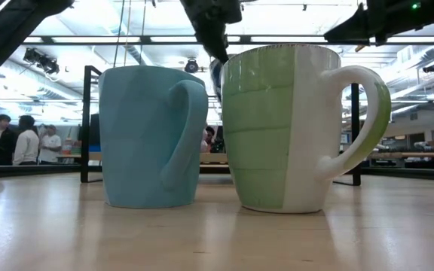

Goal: Place coffee mugs
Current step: Put the blue white mug onto the shelf

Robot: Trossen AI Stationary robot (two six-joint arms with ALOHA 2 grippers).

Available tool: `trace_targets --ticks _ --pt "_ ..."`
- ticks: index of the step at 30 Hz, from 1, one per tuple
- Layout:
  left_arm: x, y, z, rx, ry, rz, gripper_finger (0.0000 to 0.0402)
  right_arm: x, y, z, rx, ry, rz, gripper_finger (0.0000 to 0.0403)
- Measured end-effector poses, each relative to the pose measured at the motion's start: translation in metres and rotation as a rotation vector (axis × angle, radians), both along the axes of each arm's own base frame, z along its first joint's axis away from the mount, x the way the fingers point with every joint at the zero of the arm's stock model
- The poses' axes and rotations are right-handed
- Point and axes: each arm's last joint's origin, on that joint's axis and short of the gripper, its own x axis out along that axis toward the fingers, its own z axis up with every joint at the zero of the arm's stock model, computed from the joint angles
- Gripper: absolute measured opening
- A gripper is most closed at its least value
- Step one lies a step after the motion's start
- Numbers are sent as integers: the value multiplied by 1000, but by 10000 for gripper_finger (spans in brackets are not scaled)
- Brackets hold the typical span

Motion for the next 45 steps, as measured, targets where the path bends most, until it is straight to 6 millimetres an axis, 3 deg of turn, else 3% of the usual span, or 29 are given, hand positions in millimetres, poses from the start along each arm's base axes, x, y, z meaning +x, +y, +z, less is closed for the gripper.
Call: trace_targets --ticks 8,18,25,35,45 --pt "10 -16 -5 8 1 -52 29 0 1 0 1 -3 24 154" --pt "30 -18 -42 -14 122 -68 29 0 4 -1 8 -1 57 154" --pt "34 -17 -49 0 133 -45 29 0 8 0 8 -1 81 154" --pt "50 -21 -82 24 230 -43 29 -1 9 -1 6 6 73 154" --pt "52 -21 -83 38 232 -21 29 -1 9 -1 12 3 74 154"
